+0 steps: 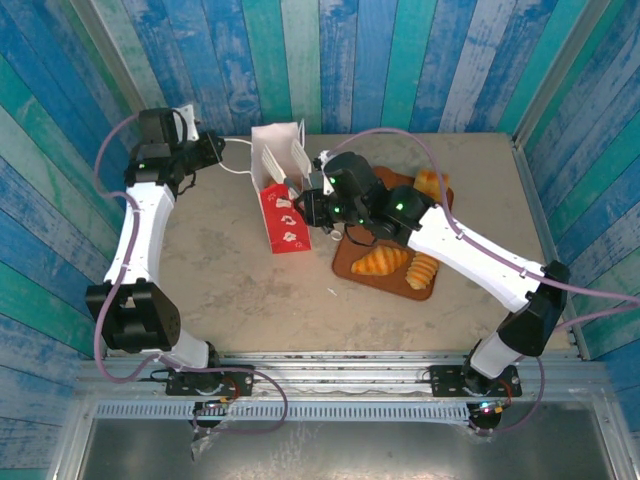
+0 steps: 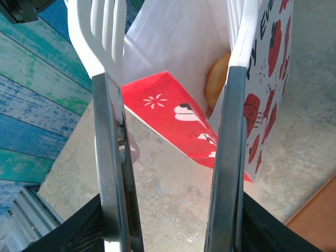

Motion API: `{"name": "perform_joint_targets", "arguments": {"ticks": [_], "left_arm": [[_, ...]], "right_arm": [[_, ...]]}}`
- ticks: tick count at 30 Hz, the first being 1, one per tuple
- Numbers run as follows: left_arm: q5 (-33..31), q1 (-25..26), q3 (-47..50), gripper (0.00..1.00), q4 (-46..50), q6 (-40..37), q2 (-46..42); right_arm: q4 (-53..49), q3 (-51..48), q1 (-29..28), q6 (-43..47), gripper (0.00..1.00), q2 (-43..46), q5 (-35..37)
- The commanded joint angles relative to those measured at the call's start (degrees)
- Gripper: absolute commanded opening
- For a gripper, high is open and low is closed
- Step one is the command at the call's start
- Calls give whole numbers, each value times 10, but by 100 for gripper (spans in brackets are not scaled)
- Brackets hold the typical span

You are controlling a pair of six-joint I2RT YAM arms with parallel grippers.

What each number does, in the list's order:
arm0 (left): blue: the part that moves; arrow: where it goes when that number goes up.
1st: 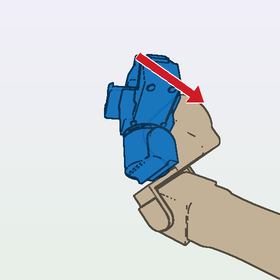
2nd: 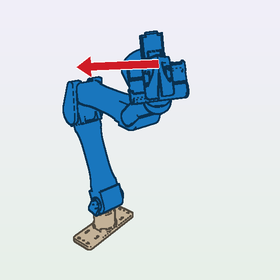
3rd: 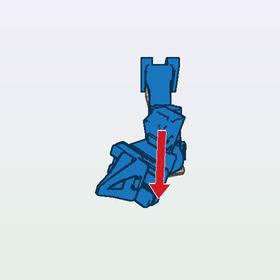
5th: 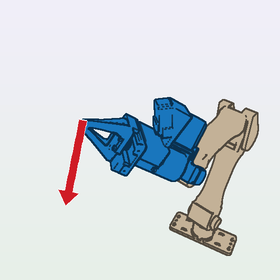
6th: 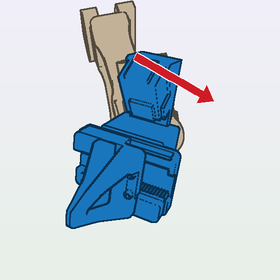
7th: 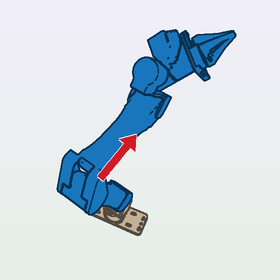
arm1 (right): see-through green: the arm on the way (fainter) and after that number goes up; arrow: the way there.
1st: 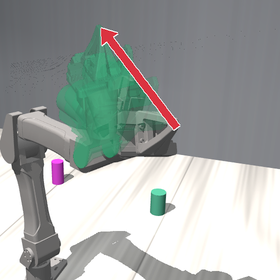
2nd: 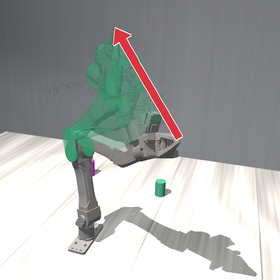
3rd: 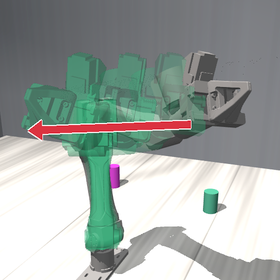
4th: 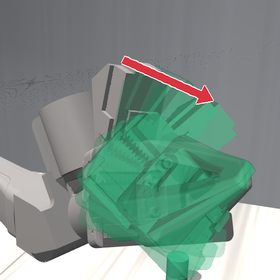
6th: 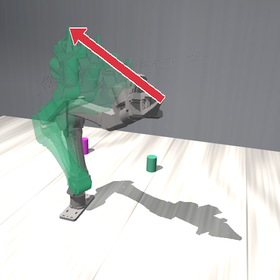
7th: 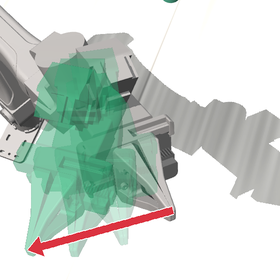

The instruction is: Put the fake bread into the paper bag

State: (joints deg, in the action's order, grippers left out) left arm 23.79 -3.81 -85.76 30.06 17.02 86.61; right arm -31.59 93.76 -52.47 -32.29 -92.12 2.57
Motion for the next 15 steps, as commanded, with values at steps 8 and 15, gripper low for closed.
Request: {"name": "perform_joint_targets", "arguments": {"ticks": [8, 15], "left_arm": [[20, -2, 1, 5, -7, 6, -40], [35, -3, -7, 38, -14, 16, -43]], "right_arm": [[31, 28, -2, 22, 54, 36, -31], [23, 70, 0, 43, 54, 68, -62]]}}
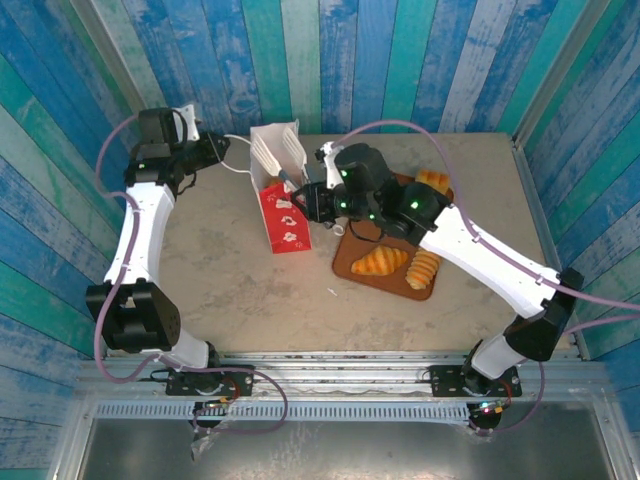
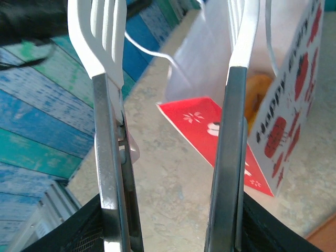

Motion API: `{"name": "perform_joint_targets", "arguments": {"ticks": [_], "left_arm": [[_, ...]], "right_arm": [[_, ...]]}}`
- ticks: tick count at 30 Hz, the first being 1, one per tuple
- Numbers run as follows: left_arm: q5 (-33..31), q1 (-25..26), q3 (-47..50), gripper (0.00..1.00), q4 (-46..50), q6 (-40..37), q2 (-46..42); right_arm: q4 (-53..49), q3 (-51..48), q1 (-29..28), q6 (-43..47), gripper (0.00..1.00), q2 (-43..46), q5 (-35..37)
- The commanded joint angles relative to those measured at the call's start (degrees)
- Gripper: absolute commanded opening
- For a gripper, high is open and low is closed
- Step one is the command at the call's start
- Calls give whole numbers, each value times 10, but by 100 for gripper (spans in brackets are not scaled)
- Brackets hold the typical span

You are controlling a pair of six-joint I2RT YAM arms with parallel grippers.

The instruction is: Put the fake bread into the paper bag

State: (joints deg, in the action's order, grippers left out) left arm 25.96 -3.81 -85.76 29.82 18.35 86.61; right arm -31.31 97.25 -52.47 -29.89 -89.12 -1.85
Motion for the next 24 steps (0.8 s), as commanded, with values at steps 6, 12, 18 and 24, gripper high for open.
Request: {"name": "perform_joint_targets", "arguments": {"ticks": [6, 12, 18, 24], "left_arm": [[9, -3, -7, 66, -15, 9, -54], [-7, -4, -2, 85, -8, -1, -79], [-52, -5, 39, 97, -32, -1, -129], [-156, -5, 124, 94, -64, -3, -206]], "right_arm": [[-11, 82, 28, 23, 55, 65, -6], [-96, 95, 104, 42, 55, 89, 11], [-184, 54, 209, 59, 56, 111, 10], [-217, -29, 335, 87, 56, 131, -40]]}}
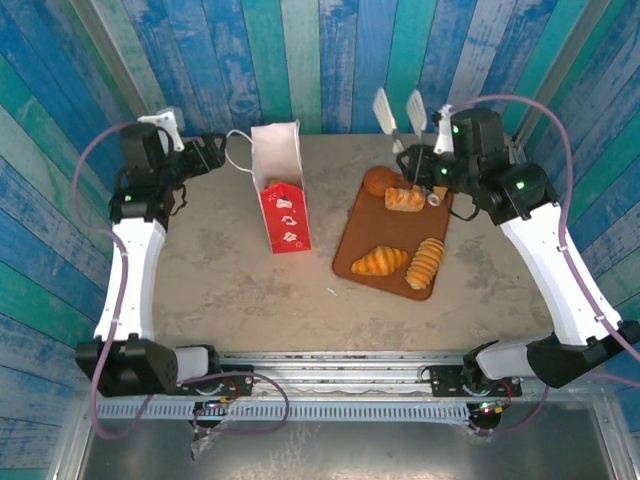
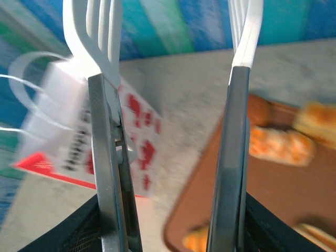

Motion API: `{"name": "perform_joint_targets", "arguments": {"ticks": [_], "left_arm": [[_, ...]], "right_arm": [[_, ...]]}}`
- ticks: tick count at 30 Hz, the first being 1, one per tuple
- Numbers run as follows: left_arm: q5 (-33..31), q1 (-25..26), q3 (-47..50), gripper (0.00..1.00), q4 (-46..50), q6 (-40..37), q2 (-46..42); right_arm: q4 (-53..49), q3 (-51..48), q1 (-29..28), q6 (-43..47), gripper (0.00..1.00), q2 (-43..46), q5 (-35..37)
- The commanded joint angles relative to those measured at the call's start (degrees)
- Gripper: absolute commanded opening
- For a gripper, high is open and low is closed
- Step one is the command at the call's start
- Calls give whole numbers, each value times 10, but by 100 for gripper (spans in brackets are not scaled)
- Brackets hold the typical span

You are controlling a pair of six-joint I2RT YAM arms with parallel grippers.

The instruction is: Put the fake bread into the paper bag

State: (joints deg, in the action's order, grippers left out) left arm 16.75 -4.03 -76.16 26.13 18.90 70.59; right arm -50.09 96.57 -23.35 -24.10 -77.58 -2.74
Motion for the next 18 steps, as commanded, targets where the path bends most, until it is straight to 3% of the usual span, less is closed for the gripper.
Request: {"name": "perform_joint_targets", "arguments": {"ticks": [1, 11, 18], "left_arm": [[-74, -3, 43, 94, -28, -10, -56], [-104, -3, 153, 94, -31, -50, -136], [-104, -3, 161, 94, -20, -60, -136]], "right_arm": [[-36, -31, 68, 38, 56, 14, -34], [-66, -73, 218, 185, 53, -7, 38], [-65, -111, 280, 225, 54, -7, -2]]}}
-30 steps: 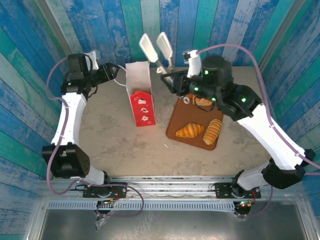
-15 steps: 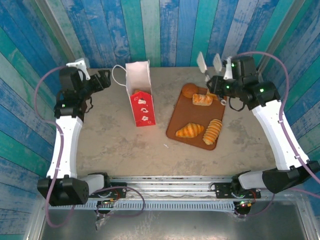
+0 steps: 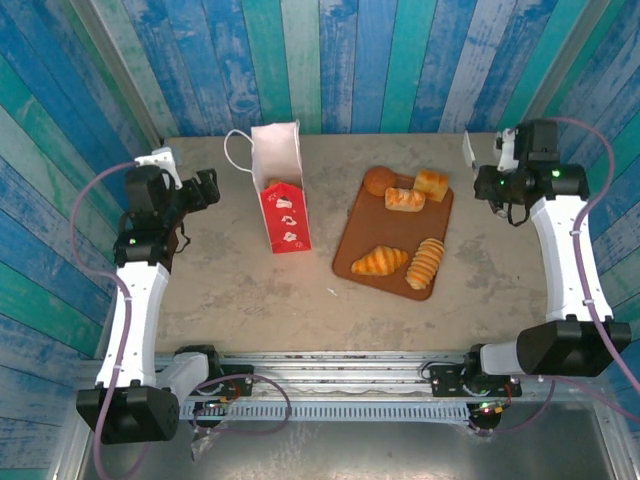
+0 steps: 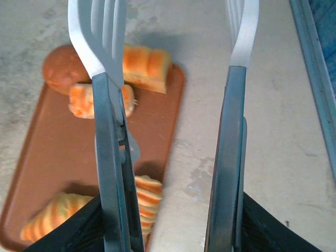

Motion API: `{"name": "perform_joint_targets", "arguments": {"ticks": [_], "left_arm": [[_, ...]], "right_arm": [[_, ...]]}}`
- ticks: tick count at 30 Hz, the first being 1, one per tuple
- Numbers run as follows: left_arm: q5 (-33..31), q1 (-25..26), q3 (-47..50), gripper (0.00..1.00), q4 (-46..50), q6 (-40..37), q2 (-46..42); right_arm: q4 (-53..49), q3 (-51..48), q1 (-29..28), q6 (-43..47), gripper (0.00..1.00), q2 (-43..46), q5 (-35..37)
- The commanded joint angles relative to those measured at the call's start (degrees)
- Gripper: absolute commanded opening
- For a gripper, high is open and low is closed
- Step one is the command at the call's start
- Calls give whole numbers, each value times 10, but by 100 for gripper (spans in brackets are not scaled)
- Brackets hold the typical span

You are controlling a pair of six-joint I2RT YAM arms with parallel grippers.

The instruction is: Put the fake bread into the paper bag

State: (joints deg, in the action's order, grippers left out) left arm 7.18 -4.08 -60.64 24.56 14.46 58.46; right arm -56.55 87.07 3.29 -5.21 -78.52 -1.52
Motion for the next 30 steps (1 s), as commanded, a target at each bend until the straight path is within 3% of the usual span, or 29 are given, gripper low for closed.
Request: {"name": "perform_joint_targets", "arguments": {"ticks": [1, 12, 24, 30], "left_arm": [[-9, -3, 8, 94, -5, -14, -16], [3, -2, 8, 94, -20, -6, -10], [9, -2, 16, 94, -26, -7, -14], [1, -2, 20, 94, -26, -12, -17]], "right_arm": [[0, -24, 20, 36, 54, 1, -27], [-17, -44, 27, 102, 53, -32, -102], [-14, -34, -31, 374, 46, -42, -91], [-50, 17, -36, 413, 42, -72, -79]]}}
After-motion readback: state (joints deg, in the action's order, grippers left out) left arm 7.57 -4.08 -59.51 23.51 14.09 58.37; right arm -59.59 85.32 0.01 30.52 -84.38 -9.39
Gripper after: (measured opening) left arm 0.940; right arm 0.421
